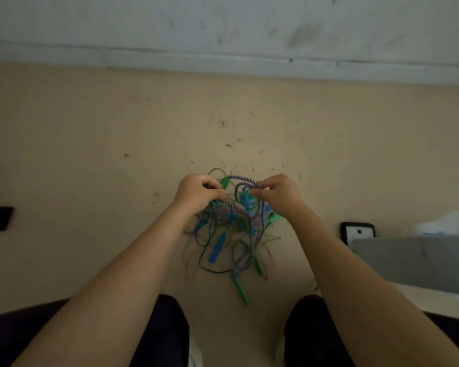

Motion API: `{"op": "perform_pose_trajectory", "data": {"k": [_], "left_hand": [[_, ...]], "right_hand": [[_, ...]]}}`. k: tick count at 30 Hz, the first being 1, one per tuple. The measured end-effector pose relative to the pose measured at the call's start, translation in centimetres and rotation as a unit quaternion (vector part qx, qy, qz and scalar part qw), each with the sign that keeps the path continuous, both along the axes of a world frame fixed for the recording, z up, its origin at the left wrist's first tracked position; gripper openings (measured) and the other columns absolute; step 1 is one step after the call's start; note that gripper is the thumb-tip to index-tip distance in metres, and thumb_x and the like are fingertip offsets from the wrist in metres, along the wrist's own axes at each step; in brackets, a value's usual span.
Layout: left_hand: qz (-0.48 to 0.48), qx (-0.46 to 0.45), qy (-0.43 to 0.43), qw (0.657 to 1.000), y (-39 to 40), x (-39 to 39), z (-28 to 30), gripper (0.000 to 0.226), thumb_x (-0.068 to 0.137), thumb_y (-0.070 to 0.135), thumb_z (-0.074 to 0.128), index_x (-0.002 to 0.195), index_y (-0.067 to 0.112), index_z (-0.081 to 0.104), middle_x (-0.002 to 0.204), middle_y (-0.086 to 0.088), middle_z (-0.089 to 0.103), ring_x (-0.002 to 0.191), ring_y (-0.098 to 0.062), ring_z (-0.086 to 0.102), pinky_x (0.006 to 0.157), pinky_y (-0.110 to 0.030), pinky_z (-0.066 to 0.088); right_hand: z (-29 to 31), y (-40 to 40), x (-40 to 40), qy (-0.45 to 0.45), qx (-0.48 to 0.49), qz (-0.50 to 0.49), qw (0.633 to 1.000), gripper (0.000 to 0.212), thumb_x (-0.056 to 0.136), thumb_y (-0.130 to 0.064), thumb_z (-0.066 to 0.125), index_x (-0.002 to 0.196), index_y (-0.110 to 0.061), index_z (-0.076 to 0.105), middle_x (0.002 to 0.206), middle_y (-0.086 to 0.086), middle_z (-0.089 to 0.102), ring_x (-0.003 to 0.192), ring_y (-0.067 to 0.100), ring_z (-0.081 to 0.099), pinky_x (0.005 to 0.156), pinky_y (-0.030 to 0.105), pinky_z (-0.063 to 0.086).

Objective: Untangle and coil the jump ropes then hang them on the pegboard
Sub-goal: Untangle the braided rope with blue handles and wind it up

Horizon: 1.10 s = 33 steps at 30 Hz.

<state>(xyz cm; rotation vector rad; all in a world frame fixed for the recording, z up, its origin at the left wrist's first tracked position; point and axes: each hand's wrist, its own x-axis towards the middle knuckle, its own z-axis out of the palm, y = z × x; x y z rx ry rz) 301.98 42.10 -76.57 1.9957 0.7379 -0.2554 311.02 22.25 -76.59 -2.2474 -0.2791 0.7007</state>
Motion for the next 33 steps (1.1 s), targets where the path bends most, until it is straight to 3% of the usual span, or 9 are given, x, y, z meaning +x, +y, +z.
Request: {"op": "perform_pose_trajectory", "data": {"k": [2, 4, 10, 12, 14, 18, 23, 28, 33], "left_hand": [[0.012, 0.013, -0.047, 0.999, -0.4, -1.6, 5.5, 0.023, 0.073, 0.031, 0.089, 0.071, 0.034, 0.066, 0.083, 0.017, 0.066, 0.088, -0.010, 0.065, 0.065, -0.016, 0.042], [0.004, 0.042, -0.086, 0.995, -0.6, -3.1, 11.2, 0.024, 0.072, 0.036, 0.089, 0.076, 0.035, 0.066, 0.093, 0.013, 0.063, 0.096, -0.013, 0.061, 0.073, -0.023, 0.041], [-0.120, 0.074, -0.215, 0.966, -2.2, -7.1, 25.9, 0.055, 0.075, 0.043, 0.085, 0.125, 0.043, 0.060, 0.136, 0.011, 0.053, 0.124, -0.006, 0.048, 0.101, -0.031, 0.040], [-0.160, 0.053, -0.239, 0.956, -3.8, -8.2, 28.5, 0.046, 0.081, 0.035, 0.083, 0.123, 0.034, 0.067, 0.127, 0.008, 0.065, 0.117, -0.006, 0.057, 0.102, -0.032, 0.045], [-0.147, -0.001, -0.277, 0.950, -5.0, -9.1, 30.2, 0.022, 0.087, 0.021, 0.078, 0.106, 0.028, 0.072, 0.094, 0.006, 0.075, 0.090, -0.007, 0.069, 0.089, -0.032, 0.052], [-0.096, -0.087, -0.309, 0.942, -4.6, -9.9, 31.3, 0.007, 0.092, 0.021, 0.073, 0.088, 0.026, 0.075, 0.056, 0.005, 0.062, 0.054, -0.010, 0.059, 0.058, -0.020, 0.048], [-0.070, -0.122, -0.249, 0.958, -3.2, -9.0, 28.8, 0.019, 0.097, 0.029, 0.064, 0.085, 0.019, 0.076, 0.062, 0.005, 0.063, 0.058, -0.012, 0.058, 0.059, -0.021, 0.049], [-0.086, -0.088, -0.194, 0.973, -2.5, -8.2, 26.5, 0.009, 0.091, 0.024, 0.073, 0.084, 0.020, 0.076, 0.065, 0.004, 0.070, 0.058, -0.008, 0.061, 0.063, -0.023, 0.050], [-0.098, -0.119, -0.237, 0.959, -4.0, -7.8, 27.0, 0.003, 0.087, 0.017, 0.076, 0.085, 0.019, 0.076, 0.068, 0.002, 0.073, 0.060, -0.006, 0.064, 0.061, -0.017, 0.051]], "right_hand": [[6.0, -0.6, -1.2, -0.016, 0.017, 0.002, 1.000, 0.022, 0.081, -0.027, 0.080, 0.080, -0.006, 0.076, 0.046, -0.011, 0.054, 0.045, -0.001, 0.049, 0.047, 0.010, 0.034], [12.1, -1.0, -2.3, -0.034, 0.031, 0.021, 0.999, 0.031, 0.082, -0.029, 0.079, 0.077, 0.001, 0.072, 0.064, 0.017, 0.058, 0.059, 0.013, 0.051, 0.060, 0.026, 0.039], [26.6, -1.3, -7.0, -0.145, 0.132, 0.116, 0.974, 0.019, 0.083, -0.025, 0.077, 0.075, -0.009, 0.075, 0.079, 0.031, 0.059, 0.066, 0.031, 0.048, 0.064, 0.036, 0.037], [29.8, -1.5, -8.6, -0.149, 0.178, 0.127, 0.964, 0.019, 0.085, -0.023, 0.075, 0.079, -0.005, 0.075, 0.086, 0.032, 0.060, 0.069, 0.031, 0.051, 0.067, 0.034, 0.037], [32.1, -1.8, -9.6, -0.143, 0.222, 0.123, 0.957, 0.017, 0.086, -0.020, 0.074, 0.083, -0.003, 0.075, 0.088, 0.031, 0.062, 0.072, 0.024, 0.054, 0.069, 0.034, 0.040], [33.6, -2.8, -9.6, -0.127, 0.250, 0.095, 0.955, 0.014, 0.091, -0.023, 0.068, 0.082, -0.012, 0.071, 0.080, 0.014, 0.072, 0.075, 0.015, 0.068, 0.074, 0.031, 0.053], [31.4, -3.8, -7.6, -0.119, 0.262, 0.053, 0.956, 0.021, 0.097, -0.019, 0.061, 0.079, -0.008, 0.064, 0.065, 0.006, 0.064, 0.061, 0.016, 0.065, 0.067, 0.032, 0.054], [28.4, -5.3, -6.5, -0.045, 0.283, 0.048, 0.957, 0.016, 0.092, -0.019, 0.066, 0.088, -0.005, 0.058, 0.069, 0.010, 0.056, 0.060, 0.017, 0.050, 0.058, 0.028, 0.043], [29.3, -4.8, -6.5, 0.033, 0.268, 0.128, 0.954, 0.049, 0.077, -0.041, 0.071, 0.110, -0.008, 0.057, 0.072, 0.007, 0.062, 0.060, 0.016, 0.049, 0.054, 0.024, 0.042]]}}
